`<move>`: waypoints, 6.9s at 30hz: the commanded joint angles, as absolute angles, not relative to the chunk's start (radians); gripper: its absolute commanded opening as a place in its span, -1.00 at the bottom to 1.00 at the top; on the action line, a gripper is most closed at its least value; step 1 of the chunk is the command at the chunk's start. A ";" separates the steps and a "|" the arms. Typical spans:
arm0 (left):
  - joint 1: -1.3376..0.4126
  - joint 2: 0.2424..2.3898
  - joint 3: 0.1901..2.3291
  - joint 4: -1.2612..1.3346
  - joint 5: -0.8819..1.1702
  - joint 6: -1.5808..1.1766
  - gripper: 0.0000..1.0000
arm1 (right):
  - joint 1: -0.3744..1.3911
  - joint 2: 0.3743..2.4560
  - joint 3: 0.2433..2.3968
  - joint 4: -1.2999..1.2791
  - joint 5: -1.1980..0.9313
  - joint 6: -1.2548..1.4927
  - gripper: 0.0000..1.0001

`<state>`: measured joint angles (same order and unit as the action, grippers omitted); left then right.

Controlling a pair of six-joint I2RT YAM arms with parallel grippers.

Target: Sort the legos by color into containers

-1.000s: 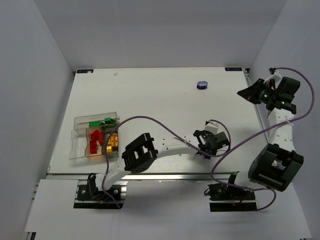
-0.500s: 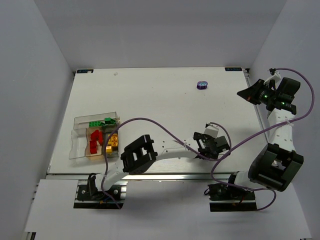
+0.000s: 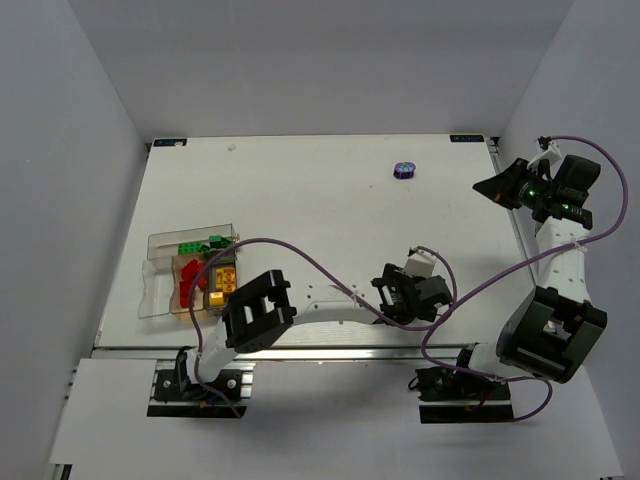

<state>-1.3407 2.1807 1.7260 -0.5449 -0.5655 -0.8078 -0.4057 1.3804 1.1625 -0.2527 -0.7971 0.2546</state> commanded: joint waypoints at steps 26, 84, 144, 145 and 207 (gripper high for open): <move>-1.345 2.267 1.855 -0.506 -0.360 -0.549 0.68 | -0.414 1.358 1.157 -0.215 -0.841 0.258 -1.00; 0.061 1.261 0.888 -0.827 -0.715 -0.779 -1.00 | -0.411 1.439 1.143 -0.216 -0.989 0.247 -0.83; 0.117 0.976 0.552 0.140 0.927 -0.434 0.59 | 0.080 2.450 2.362 -0.479 -0.202 -0.709 0.78; 0.117 0.979 0.552 0.140 0.925 -0.434 0.60 | 0.084 2.442 2.317 -0.474 -0.204 -0.627 0.78; -0.001 1.121 0.673 0.132 1.003 -0.680 0.94 | 0.133 1.830 1.602 -0.840 -1.288 -1.213 -0.97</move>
<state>0.0338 1.0924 0.5938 0.2047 0.9855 -0.6514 0.1131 1.9285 1.6421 -0.6044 -0.9813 -0.7994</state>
